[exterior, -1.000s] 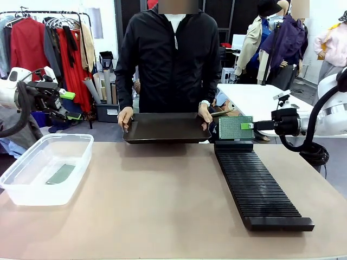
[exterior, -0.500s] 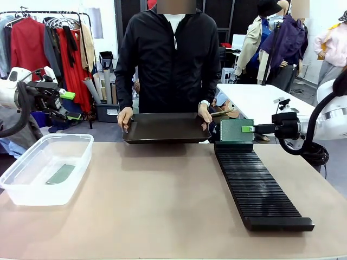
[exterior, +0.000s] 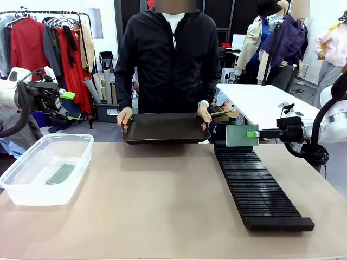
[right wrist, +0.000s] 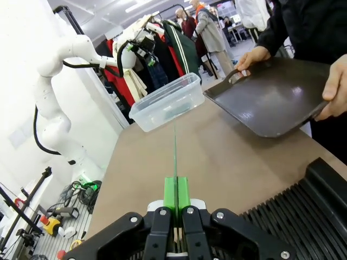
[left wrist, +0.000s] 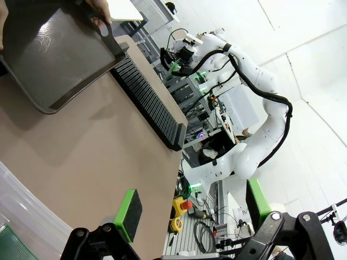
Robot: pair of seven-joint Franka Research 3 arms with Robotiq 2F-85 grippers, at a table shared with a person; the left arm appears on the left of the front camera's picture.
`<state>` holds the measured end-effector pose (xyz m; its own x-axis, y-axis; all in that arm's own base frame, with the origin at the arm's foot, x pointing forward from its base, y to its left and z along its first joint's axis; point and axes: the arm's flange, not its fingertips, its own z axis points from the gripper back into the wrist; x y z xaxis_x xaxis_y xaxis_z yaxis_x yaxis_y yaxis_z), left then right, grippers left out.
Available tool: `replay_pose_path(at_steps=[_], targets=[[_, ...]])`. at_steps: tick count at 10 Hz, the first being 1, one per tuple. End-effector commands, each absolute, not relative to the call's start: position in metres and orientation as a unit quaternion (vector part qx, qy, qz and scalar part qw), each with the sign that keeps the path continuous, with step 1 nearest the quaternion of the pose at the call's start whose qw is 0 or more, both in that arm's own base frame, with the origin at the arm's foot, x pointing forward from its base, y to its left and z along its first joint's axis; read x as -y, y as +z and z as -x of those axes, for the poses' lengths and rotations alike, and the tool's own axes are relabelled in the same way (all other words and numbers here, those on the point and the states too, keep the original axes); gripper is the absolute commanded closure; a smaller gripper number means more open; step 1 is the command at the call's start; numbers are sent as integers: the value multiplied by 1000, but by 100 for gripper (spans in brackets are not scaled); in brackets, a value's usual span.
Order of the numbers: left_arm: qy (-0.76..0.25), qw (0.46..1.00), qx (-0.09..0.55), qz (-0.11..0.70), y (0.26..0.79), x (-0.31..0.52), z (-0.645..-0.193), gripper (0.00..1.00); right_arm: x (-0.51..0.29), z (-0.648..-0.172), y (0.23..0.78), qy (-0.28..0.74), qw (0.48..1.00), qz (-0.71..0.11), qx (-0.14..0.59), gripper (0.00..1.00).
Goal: Sort PCBs into racks and boxes based on the side picked up.
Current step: If the short side of the Blank PCB is picked up, insert it into the PCB Rack ; if the long side is picked up, place it in the Organizing box.
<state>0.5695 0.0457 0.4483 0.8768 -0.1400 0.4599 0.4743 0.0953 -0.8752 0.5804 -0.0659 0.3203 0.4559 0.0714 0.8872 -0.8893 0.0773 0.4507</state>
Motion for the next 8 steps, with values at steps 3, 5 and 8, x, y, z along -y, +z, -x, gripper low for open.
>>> replay_pose_path(at_steps=[3,5,8], targets=[[-213,730,128,636,449,-46,-569,0,80,-587,301,400,636,-546,369,100],[-213,730,128,636,449,-46,-569,0,84,-592,288,408,643,-535,366,100],[-213,730,128,636,449,-46,-569,0,89,-593,273,415,650,-514,376,100]])
